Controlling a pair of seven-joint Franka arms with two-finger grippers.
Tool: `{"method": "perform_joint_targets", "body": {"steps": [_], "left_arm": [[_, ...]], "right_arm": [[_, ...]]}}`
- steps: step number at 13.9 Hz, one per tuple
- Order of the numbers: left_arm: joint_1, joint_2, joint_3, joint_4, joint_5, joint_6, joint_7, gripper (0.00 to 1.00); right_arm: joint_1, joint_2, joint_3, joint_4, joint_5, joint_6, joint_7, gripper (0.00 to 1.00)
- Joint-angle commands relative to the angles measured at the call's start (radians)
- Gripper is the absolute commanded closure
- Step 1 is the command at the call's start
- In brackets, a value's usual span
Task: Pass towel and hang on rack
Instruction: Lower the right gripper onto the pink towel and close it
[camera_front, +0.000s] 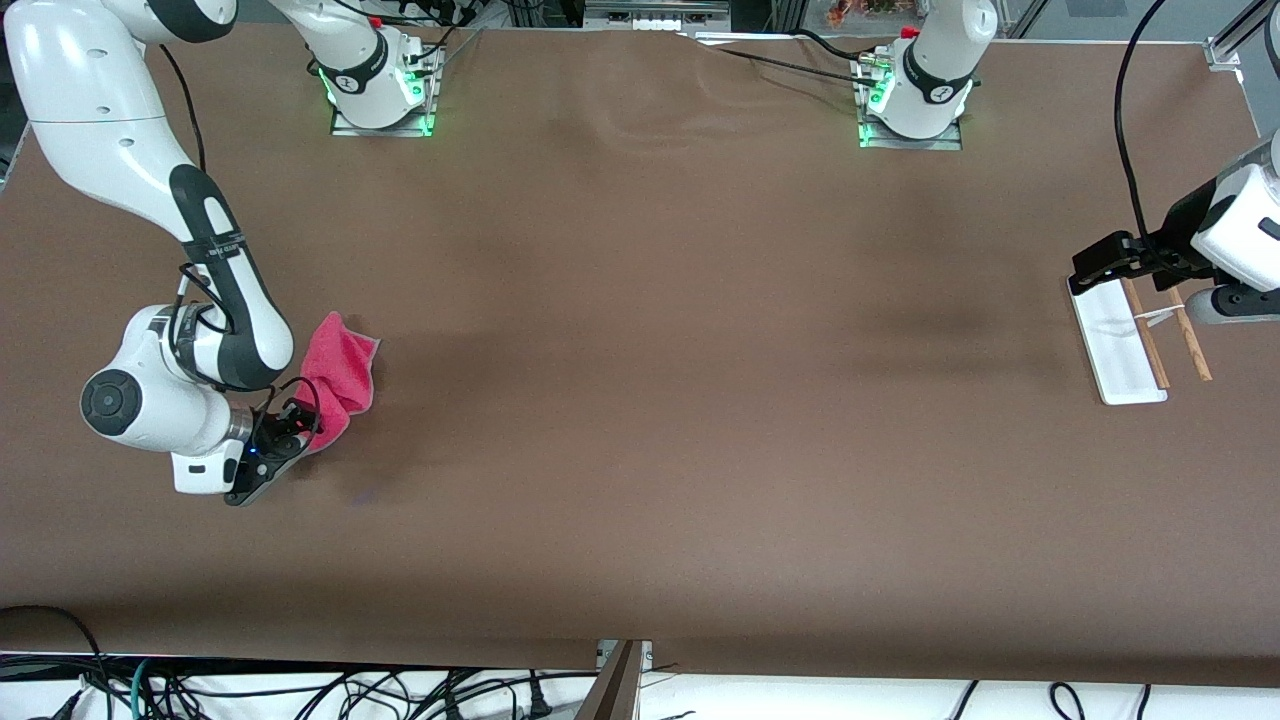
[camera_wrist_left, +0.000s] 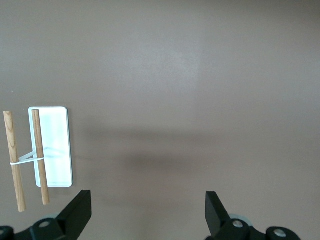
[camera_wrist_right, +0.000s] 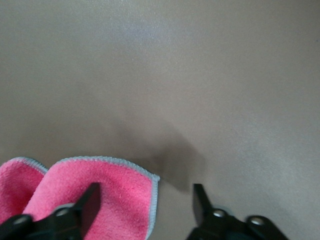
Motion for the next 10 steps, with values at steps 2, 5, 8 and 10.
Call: {"method": "perform_joint_targets", "body": {"steps": [2, 5, 8, 10], "left_arm": [[-0.002, 0.013, -0.002, 0.034, 0.018, -0.020, 0.003, 0.00], [-0.002, 0.013, -0.002, 0.034, 0.018, -0.020, 0.003, 0.00], [-0.002, 0.013, -0.002, 0.034, 0.018, -0.022, 0.003, 0.00], [-0.002, 0.013, -0.002, 0.034, 0.018, -0.020, 0.003, 0.00]], "right_arm": [[-0.006, 0.016, 0.008, 0.015, 0.017, 0.012, -0.026, 0.47], [-0.007, 0.018, 0.008, 0.015, 0.019, 0.012, -0.026, 0.59], [-0.007, 0.018, 0.008, 0.015, 0.020, 0.010, -0.023, 0.82], [-0.007, 0.018, 0.008, 0.013, 0.025, 0.007, -0.024, 0.98]]}}
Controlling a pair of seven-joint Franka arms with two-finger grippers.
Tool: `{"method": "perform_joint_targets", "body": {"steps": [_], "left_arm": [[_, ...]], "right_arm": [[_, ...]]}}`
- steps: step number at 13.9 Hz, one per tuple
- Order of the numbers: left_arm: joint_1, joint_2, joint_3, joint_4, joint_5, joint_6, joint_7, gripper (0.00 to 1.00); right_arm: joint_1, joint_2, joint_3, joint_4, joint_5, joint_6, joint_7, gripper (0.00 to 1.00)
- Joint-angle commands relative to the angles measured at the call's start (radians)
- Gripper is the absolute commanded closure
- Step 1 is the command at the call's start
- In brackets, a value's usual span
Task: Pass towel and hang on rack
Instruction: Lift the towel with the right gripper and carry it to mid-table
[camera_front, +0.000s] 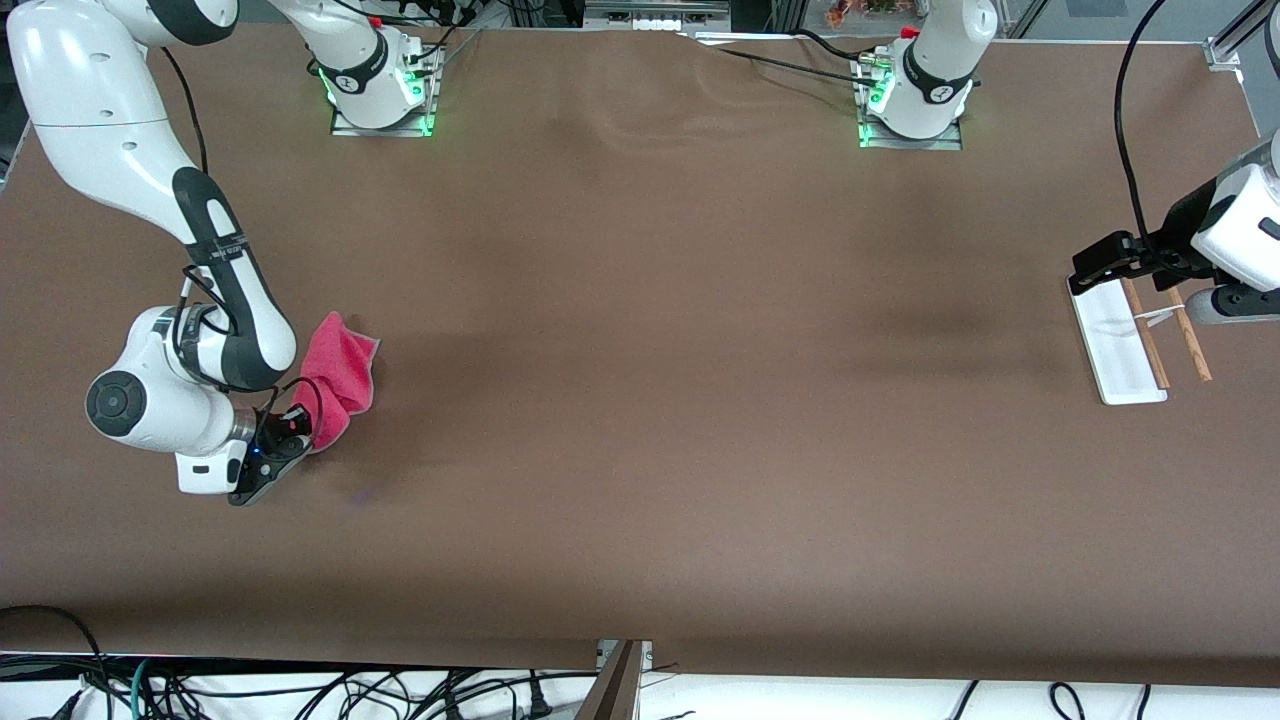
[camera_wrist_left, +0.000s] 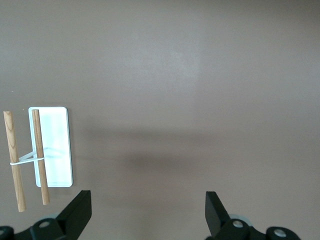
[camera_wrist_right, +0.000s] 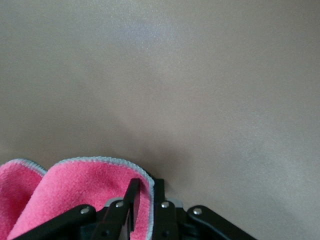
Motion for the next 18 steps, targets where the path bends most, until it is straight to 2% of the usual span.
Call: {"method": "perform_joint_targets", "body": {"steps": [1, 4, 5, 8, 10, 11, 14, 18], "left_arm": [[-0.002, 0.013, -0.002, 0.034, 0.018, -0.020, 0.003, 0.00], [-0.002, 0.013, -0.002, 0.034, 0.018, -0.020, 0.003, 0.00], [-0.002, 0.013, -0.002, 0.034, 0.018, -0.020, 0.003, 0.00], [-0.002, 0.013, -0.002, 0.034, 0.018, -0.020, 0.003, 0.00], [-0.002, 0.013, -0.002, 0.034, 0.018, -0.020, 0.003, 0.00], [-0.002, 0.013, -0.002, 0.034, 0.018, -0.020, 0.003, 0.00], [-0.002, 0.013, -0.002, 0.034, 0.018, -0.020, 0.003, 0.00], [-0.005, 0.015, -0.002, 0.036, 0.007, -0.016, 0.005, 0.00]], "right_arm": [[-0.008, 0.010, 0.010, 0.015, 0.022, 0.000, -0.024, 1.00], [-0.002, -0.022, 0.022, 0.034, 0.023, -0.032, -0.010, 1.00], [-0.002, -0.031, 0.032, 0.076, 0.022, -0.066, -0.008, 1.00], [0.029, -0.031, 0.036, 0.304, 0.022, -0.323, -0.005, 1.00], [0.066, -0.033, 0.036, 0.468, 0.020, -0.492, 0.088, 1.00], [0.087, -0.031, 0.036, 0.511, 0.020, -0.539, 0.163, 1.00], [0.153, -0.104, 0.036, 0.529, 0.020, -0.583, 0.406, 1.00], [0.300, -0.183, 0.034, 0.529, 0.012, -0.626, 0.789, 1.00]]}}
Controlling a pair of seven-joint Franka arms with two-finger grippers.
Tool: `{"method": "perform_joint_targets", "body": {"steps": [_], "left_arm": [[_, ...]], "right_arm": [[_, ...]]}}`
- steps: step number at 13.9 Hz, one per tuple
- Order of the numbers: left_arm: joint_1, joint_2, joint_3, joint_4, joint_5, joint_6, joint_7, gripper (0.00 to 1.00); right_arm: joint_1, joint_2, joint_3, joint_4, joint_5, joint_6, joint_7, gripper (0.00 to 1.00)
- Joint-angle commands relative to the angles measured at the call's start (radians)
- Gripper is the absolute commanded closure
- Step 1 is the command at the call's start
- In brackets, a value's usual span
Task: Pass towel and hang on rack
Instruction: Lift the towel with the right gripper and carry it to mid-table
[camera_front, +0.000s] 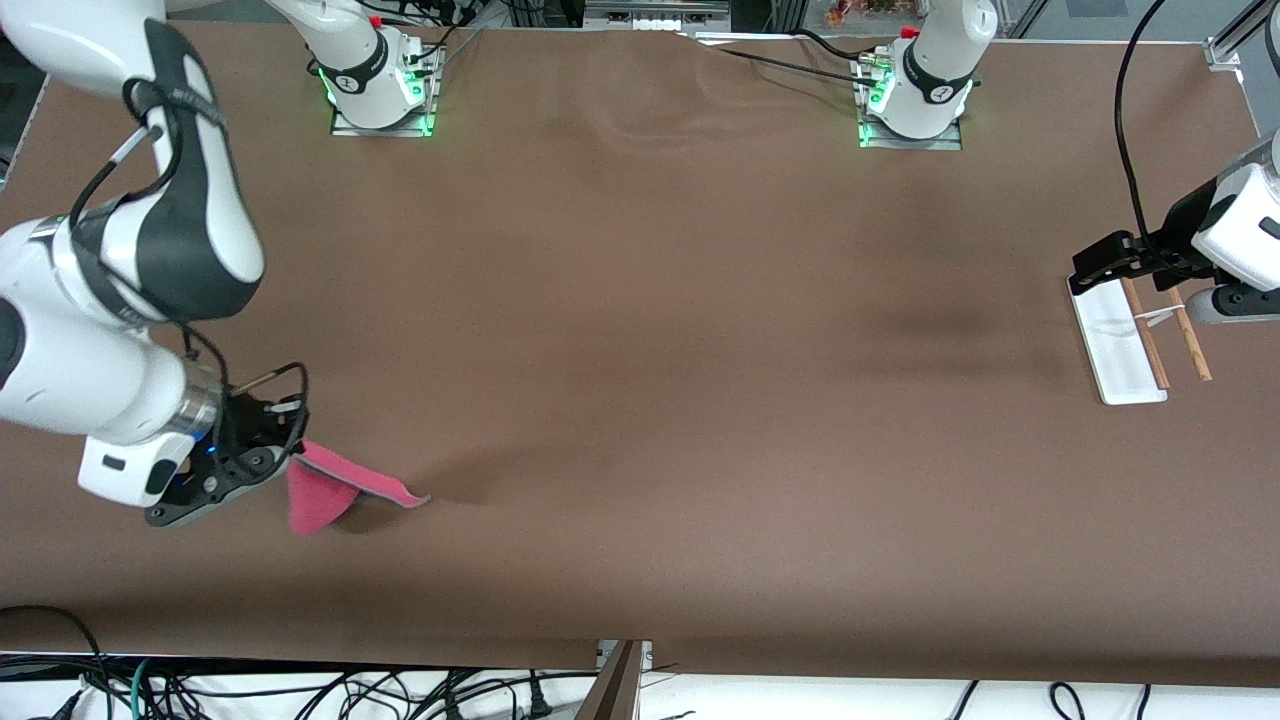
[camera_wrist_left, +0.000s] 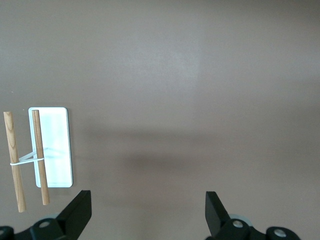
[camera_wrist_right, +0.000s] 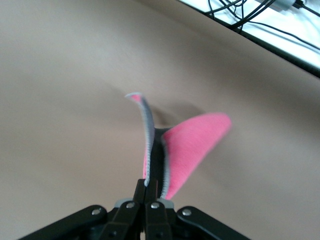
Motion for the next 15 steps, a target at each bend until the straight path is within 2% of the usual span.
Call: {"method": "perform_joint_targets", "body": {"steps": [1, 6, 9, 11, 13, 15], "left_arm": [[-0.009, 0.015, -0.003, 0.034, 0.007, -0.016, 0.017, 0.00], [-0.017, 0.141, -0.013, 0.045, 0.016, -0.038, 0.009, 0.00], [-0.011, 0.150, -0.015, 0.048, 0.013, -0.040, 0.023, 0.00], [-0.035, 0.142, -0.010, 0.031, 0.004, -0.029, 0.075, 0.00], [-0.057, 0.142, -0.010, -0.004, -0.112, 0.009, 0.130, 0.00], [-0.054, 0.129, -0.009, -0.110, -0.258, 0.151, 0.269, 0.00]], "right_arm": [[0.111, -0.051, -0.015, 0.001, 0.002, -0.037, 0.212, 1.00], [0.268, -0.059, -0.012, 0.024, 0.005, 0.010, 0.583, 1.00], [0.410, -0.051, -0.015, 0.025, 0.000, 0.113, 0.821, 1.00], [0.483, -0.037, -0.018, 0.025, -0.003, 0.186, 0.886, 1.00], [0.530, -0.026, -0.018, 0.025, -0.001, 0.237, 0.889, 1.00], [0.564, -0.019, -0.015, 0.025, 0.000, 0.266, 0.904, 1.00]]}}
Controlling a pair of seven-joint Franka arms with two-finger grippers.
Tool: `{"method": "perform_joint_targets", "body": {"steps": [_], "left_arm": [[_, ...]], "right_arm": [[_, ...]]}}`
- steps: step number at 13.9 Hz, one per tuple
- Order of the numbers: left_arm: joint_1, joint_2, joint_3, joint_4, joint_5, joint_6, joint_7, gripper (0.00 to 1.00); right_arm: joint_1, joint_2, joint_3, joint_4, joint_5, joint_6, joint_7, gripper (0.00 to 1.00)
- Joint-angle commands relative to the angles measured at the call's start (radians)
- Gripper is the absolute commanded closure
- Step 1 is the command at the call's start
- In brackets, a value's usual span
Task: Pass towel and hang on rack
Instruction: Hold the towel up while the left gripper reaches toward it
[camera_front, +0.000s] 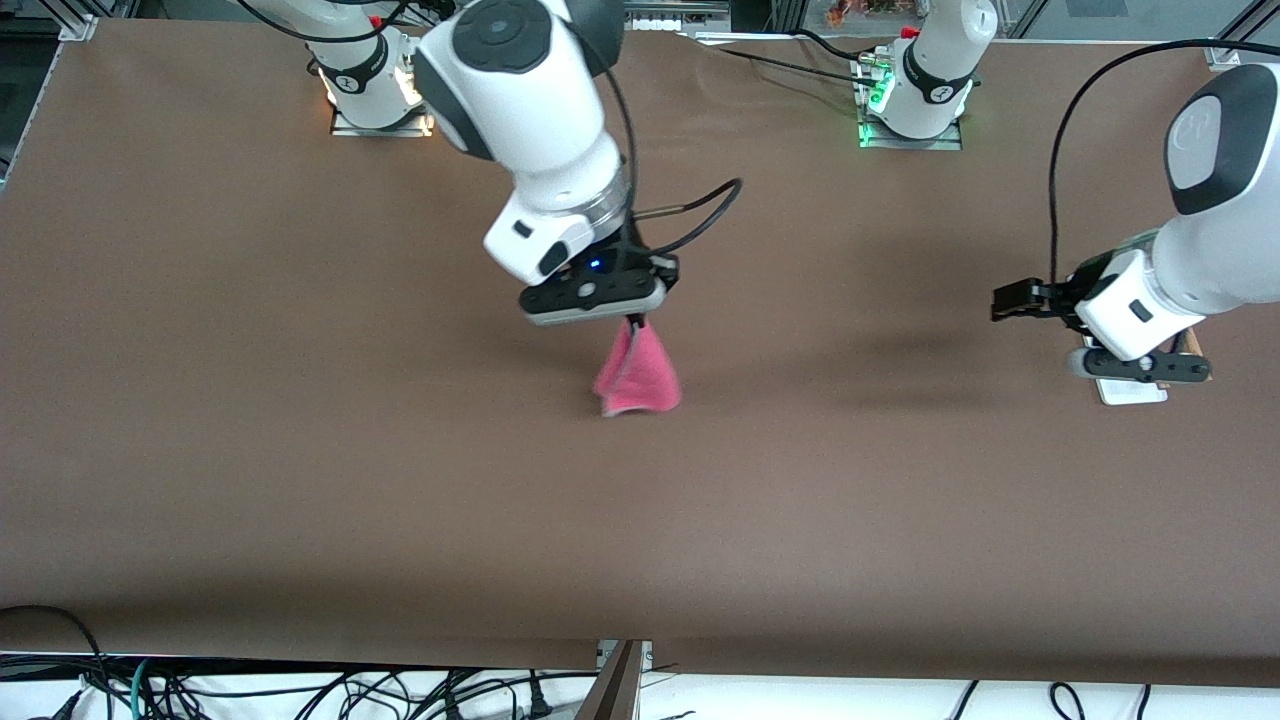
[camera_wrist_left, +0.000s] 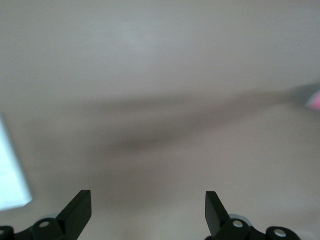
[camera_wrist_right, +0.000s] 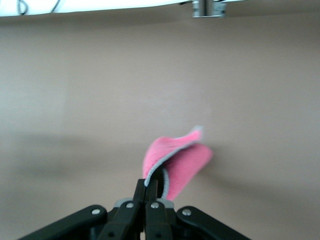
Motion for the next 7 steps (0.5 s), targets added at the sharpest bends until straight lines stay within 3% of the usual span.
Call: {"method": "perform_joint_targets", "body": {"steps": [1, 5, 7], "left_arm": [[-0.003, -0.023, 0.009, -0.152, -0.168, 0.178, 0.217, 0.00], [-0.005, -0.022, 0.009, -0.331, -0.415, 0.414, 0.563, 0.00], [-0.006, -0.002, 0.005, -0.409, -0.596, 0.494, 0.801, 0.00]], "right_arm": [[0.038, 0.012, -0.006, 0.015, 0.003, 0.037, 0.033, 1.00], [0.110, 0.016, -0.006, 0.014, 0.002, 0.117, 0.041, 1.00], [0.138, 0.031, -0.008, 0.014, 0.002, 0.148, 0.063, 1.00]]}}
